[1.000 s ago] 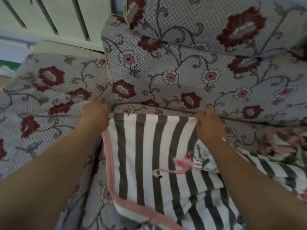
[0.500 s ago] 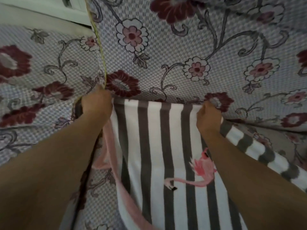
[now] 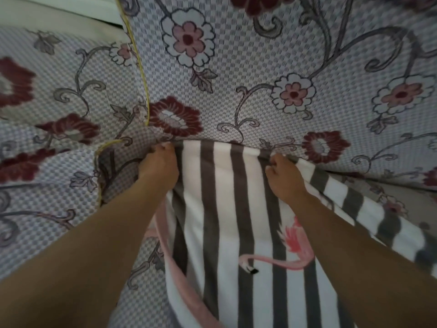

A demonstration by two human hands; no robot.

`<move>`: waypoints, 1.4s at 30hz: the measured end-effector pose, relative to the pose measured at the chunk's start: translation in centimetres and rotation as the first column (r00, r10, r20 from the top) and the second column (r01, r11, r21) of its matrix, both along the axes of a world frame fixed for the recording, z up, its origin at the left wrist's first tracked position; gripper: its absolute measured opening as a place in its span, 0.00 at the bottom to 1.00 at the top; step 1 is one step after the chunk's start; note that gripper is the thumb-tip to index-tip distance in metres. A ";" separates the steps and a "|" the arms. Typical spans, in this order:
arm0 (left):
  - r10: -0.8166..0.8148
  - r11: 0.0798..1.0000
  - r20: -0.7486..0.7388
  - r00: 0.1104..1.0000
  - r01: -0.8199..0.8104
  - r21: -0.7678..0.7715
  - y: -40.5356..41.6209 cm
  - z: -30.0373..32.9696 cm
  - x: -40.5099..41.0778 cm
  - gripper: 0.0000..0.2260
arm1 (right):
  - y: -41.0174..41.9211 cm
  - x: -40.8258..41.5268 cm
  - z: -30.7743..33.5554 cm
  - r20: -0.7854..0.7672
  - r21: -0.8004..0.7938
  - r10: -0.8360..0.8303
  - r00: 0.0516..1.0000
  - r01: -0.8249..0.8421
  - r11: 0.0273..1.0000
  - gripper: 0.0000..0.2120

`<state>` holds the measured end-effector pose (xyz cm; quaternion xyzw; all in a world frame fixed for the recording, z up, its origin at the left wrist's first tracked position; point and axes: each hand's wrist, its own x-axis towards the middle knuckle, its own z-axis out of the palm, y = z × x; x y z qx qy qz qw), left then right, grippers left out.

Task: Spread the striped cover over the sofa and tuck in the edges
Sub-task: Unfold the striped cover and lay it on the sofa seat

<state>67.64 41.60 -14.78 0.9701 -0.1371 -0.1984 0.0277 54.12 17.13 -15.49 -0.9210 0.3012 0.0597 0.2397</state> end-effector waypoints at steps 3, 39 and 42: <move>-0.033 0.999 -0.143 0.989 0.035 0.012 0.4 0.1 0.6 0.22 | 0.1 0.1 1.0 -0.197 -0.022 0.120 0.973 -0.127 0.992 0.19; -0.068 0.978 0.020 0.997 0.071 -0.197 2.0 3.6 -2.9 0.22 | 6.7 2.5 5.4 -0.022 -0.218 0.083 0.996 -0.086 0.972 0.11; -0.055 0.995 -0.025 0.998 0.052 -0.089 0.0 2.6 0.2 0.19 | 3.3 2.2 4.6 -0.086 -0.293 -0.068 0.994 0.040 0.955 0.13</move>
